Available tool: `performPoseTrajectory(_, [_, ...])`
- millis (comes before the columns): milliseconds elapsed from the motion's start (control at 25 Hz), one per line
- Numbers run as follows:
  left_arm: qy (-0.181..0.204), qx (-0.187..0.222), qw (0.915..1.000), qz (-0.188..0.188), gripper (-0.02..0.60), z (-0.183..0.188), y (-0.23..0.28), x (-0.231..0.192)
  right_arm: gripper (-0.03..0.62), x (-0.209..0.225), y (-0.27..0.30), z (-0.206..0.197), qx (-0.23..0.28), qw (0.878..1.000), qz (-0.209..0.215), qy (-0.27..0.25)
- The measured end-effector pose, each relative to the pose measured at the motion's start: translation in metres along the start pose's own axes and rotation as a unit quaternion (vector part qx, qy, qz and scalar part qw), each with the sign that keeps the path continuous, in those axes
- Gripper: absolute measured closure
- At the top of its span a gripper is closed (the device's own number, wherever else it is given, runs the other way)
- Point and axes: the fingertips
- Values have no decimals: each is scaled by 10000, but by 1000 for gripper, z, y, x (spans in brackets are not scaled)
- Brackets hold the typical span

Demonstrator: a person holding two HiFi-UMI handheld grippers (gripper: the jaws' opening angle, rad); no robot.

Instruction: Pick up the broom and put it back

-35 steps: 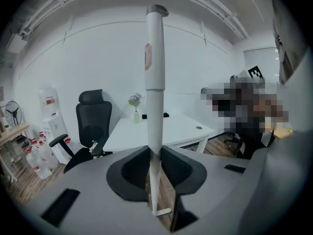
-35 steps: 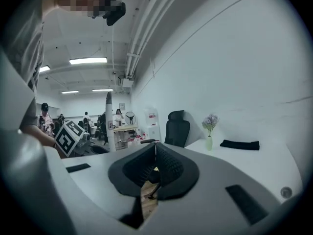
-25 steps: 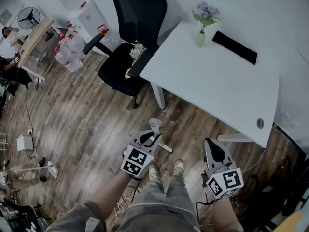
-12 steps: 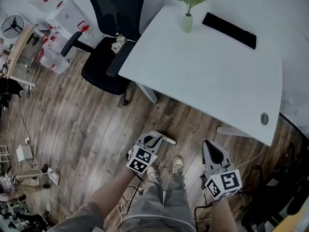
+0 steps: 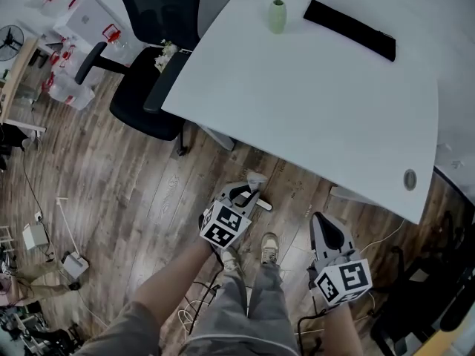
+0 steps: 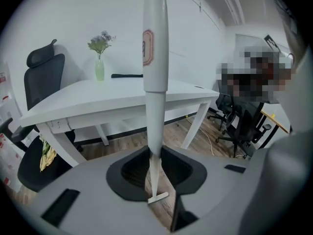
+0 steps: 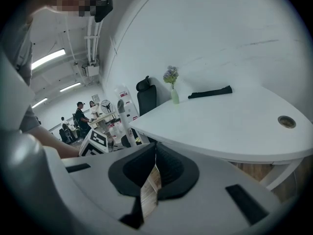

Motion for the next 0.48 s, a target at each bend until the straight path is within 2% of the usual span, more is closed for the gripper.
performPoseTrajectory(360, [-210, -69, 9997, 121, 492, 30, 47, -11, 562, 14, 1, -1, -25, 10000, -25, -17])
performPoseTrajectory(480, [-177, -48, 9997, 158, 492, 36, 56, -12, 562, 17, -1, -7, -50, 10000, -64, 32])
Point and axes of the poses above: the fingertips, and each gripper's own axes: y forward along the fingers, x to its right, z out of its top, and after that the axes turned 13 degrees about z, right-handed
